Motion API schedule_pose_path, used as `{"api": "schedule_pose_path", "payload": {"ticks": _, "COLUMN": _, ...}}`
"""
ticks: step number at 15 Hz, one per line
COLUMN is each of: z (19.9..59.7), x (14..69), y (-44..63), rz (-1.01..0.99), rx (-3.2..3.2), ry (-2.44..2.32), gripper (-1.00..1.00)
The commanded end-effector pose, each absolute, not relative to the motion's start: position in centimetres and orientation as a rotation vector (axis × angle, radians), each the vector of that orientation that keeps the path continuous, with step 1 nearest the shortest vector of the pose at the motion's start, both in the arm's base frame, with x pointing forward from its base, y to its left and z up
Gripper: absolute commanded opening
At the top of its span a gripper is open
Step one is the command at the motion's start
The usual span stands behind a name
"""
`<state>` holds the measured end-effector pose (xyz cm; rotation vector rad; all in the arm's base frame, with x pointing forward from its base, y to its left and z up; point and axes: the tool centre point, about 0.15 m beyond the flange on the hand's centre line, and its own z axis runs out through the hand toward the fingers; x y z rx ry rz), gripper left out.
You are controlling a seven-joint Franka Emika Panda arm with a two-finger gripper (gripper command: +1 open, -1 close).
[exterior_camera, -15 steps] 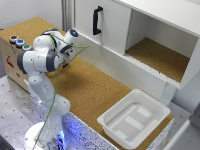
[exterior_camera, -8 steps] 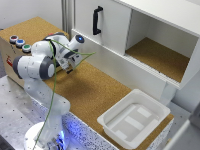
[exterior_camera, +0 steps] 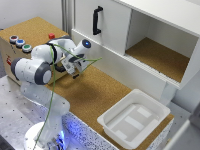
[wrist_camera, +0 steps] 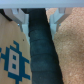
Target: Open the cabinet drawer
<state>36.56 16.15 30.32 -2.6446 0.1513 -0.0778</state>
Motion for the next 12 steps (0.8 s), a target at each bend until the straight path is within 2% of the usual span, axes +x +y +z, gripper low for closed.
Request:
{"api": "schedule_pose_path", "payload": {"ticks": 1, "z": 29.4, "x": 39.2, "y": 11.1, "rz": -0.066, "rx": -2.646, "ry": 0.156, "gripper": 1.00}}
{"api": "schedule_pose_path", "payload": {"ticks": 5, "z": 34.8, "x": 38.7, "y": 11.7, "rz": -0.107, "rx": -2.836, "ry": -0.028, "gripper": 1.00}}
{"api": "schedule_pose_path", "payload": {"ticks": 7, "z": 36.1, "x": 38.0, "y": 10.2, "rz": -0.034, "rx": -2.871, "ry": 0.074, "gripper": 1.00}}
{"api": "schedule_pose_path", "payload": {"ticks": 12, "z": 40.8, "x": 37.3, "y": 10.4, "rz": -0.115, "rx": -3.031, "ry": -0.133, "gripper": 1.00}}
